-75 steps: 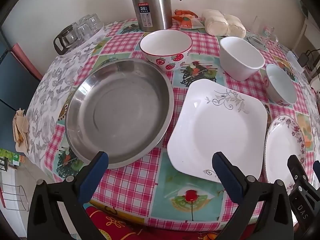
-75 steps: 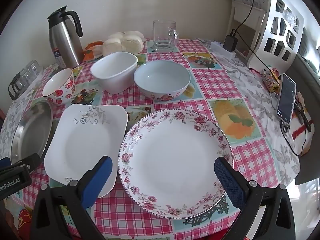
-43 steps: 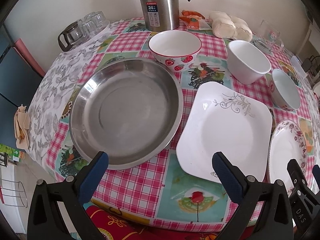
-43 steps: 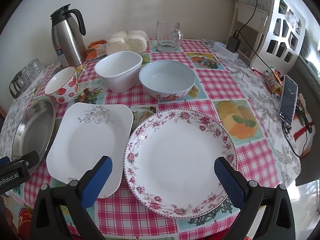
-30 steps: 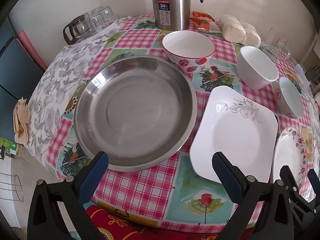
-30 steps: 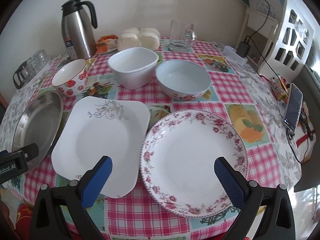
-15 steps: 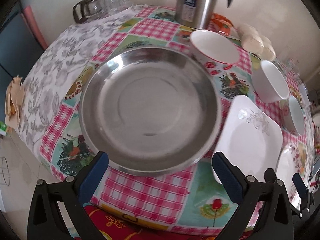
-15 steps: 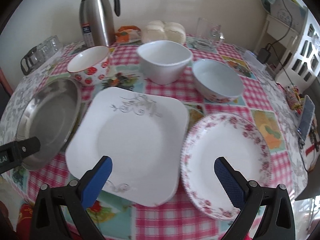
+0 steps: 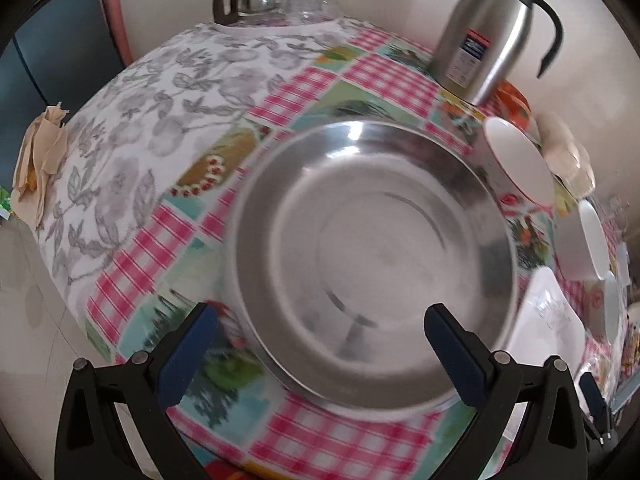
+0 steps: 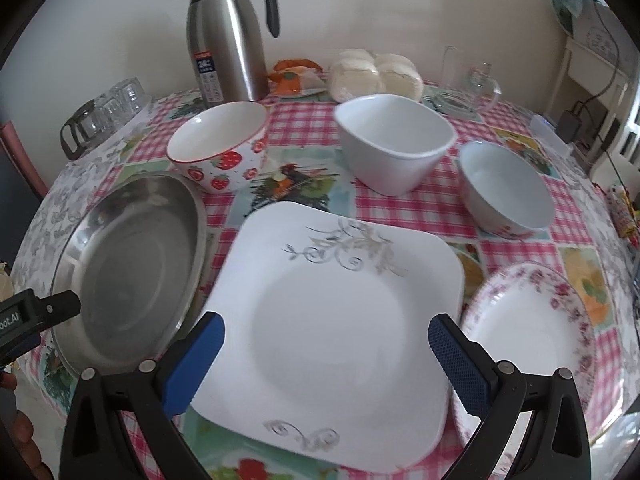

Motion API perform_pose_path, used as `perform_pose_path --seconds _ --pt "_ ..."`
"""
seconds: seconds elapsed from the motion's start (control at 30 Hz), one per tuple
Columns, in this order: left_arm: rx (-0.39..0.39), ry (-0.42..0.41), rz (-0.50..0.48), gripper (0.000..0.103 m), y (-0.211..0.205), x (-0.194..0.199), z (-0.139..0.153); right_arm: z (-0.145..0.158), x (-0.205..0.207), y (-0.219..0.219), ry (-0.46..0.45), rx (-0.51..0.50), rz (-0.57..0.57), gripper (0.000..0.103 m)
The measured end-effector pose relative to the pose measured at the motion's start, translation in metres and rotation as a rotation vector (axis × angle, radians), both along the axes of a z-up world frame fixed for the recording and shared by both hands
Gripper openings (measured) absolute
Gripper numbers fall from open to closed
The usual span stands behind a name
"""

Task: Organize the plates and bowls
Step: 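Close the left gripper on the basin rim while the right gripper grips it too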

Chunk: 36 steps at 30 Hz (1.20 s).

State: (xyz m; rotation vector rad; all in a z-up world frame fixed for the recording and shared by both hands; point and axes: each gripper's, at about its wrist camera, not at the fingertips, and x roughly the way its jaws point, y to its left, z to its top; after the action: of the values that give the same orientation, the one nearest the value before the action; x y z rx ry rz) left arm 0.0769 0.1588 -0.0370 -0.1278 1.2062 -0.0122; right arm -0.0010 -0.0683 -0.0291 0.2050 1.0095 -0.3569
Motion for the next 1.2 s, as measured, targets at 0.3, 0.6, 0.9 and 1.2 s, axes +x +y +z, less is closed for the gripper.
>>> perform_pose_path --seconds 0.3,0.6,0.9,1.2 --pt "-0.069 -0.097 0.003 0.103 0.027 0.013 -0.013 -0.017 0.029 0.016 0.006 0.008 0.092 0.103" --pt "-0.037 -0.161 -0.041 0.103 0.034 0.024 -0.022 -0.022 0.055 0.031 -0.036 0.035 0.153 0.103" --pt "-0.067 -0.098 0.021 0.103 0.055 0.038 -0.039 -0.022 0.077 0.040 -0.061 0.031 0.187 0.085" --pt "-0.069 -0.087 0.019 0.102 0.058 0.044 -0.048 -0.022 0.090 0.037 -0.096 0.023 0.187 0.061"
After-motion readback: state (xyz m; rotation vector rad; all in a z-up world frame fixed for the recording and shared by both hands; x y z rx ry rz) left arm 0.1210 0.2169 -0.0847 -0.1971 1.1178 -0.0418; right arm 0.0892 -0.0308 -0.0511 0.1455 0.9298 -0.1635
